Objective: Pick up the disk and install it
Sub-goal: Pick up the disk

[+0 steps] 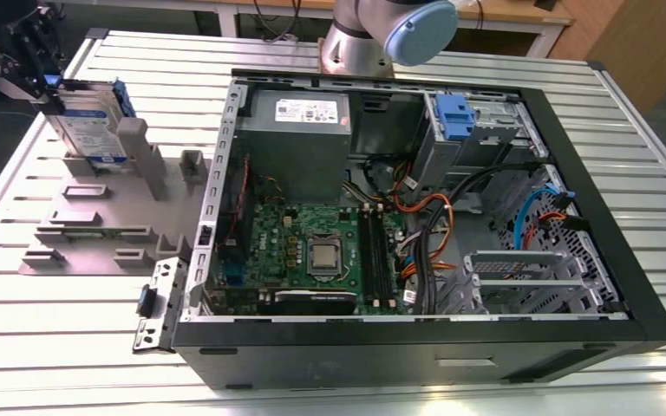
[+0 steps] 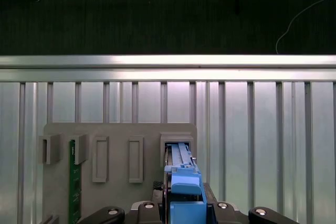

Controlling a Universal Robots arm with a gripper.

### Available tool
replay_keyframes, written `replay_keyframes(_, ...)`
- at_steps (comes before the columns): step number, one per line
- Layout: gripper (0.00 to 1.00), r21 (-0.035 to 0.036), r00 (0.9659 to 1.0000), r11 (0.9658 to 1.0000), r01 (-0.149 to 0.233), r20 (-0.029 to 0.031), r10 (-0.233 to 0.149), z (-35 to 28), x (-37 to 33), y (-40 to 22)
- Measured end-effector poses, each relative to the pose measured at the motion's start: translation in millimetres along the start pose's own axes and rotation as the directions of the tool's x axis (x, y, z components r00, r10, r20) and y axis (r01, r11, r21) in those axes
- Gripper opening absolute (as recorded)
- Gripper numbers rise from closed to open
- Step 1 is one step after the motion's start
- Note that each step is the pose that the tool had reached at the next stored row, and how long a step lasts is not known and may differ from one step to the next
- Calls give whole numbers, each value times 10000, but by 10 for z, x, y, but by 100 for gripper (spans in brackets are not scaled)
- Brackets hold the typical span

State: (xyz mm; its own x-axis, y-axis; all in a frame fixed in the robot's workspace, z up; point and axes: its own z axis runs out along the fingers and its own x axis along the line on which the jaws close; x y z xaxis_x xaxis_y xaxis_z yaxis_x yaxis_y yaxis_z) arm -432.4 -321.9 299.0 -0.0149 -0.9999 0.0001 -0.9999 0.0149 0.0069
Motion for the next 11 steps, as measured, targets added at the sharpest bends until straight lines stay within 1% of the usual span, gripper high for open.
replay_keyframes(1,36,1,10000,10000,0,1,0,0,0,0)
replay_keyframes(2,36,1,10000,10000,0,1,0,-29,0,0)
replay_keyframes(3,36,0,10000,10000,0,0,0,-38,0,0)
replay_keyframes(11,36,0,10000,10000,0,0,0,-50,0,0)
